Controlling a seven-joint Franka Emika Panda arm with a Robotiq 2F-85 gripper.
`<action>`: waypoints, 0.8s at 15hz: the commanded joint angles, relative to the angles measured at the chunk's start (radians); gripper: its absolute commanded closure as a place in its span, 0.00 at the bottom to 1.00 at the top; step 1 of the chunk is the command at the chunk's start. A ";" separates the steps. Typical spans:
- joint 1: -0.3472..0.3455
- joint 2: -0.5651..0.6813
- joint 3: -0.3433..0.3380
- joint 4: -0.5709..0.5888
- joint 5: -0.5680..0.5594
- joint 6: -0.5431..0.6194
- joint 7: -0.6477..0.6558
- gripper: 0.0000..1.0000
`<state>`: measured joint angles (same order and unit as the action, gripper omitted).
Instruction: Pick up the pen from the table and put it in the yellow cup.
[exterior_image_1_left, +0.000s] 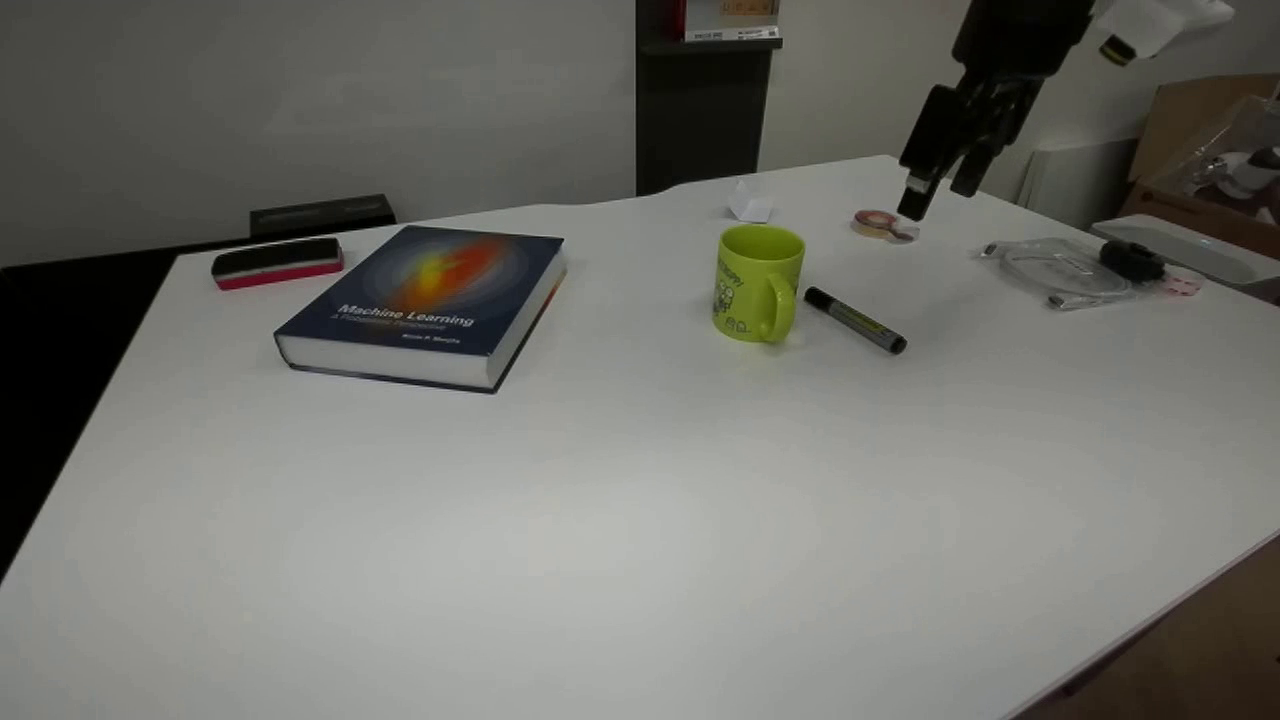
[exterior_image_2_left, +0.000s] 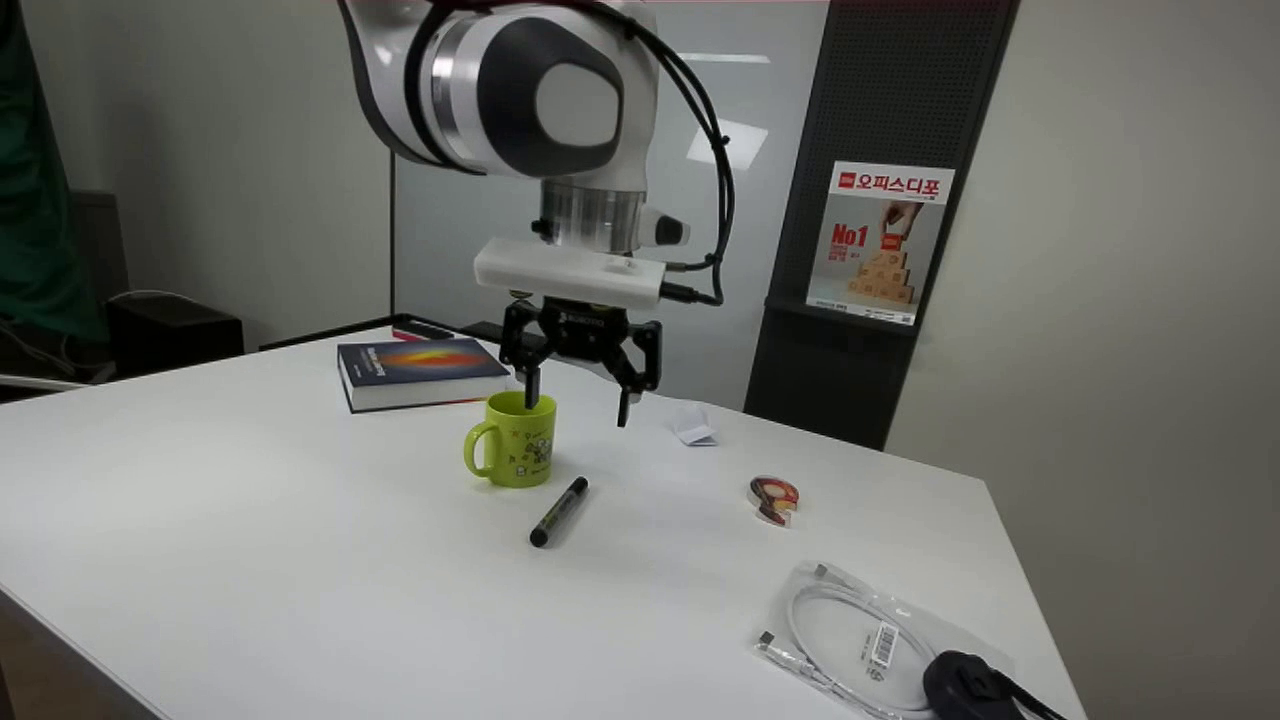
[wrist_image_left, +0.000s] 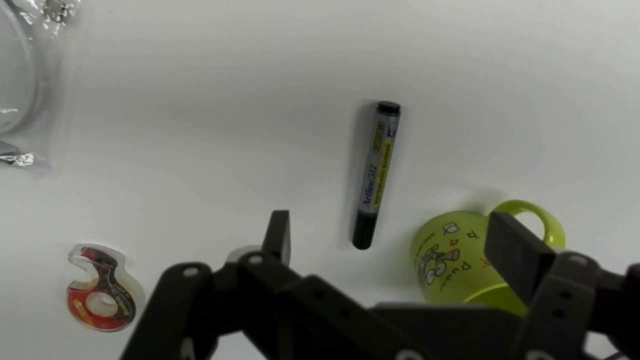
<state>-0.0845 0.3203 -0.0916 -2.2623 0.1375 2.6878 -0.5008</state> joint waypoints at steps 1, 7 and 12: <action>-0.036 0.097 0.037 0.099 -0.057 -0.026 0.065 0.00; 0.007 0.141 0.030 0.127 -0.141 -0.011 0.242 0.00; 0.001 0.136 0.055 0.104 -0.135 -0.005 0.279 0.00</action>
<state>-0.0654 0.4571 -0.0536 -2.1599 0.0206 2.6859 -0.2344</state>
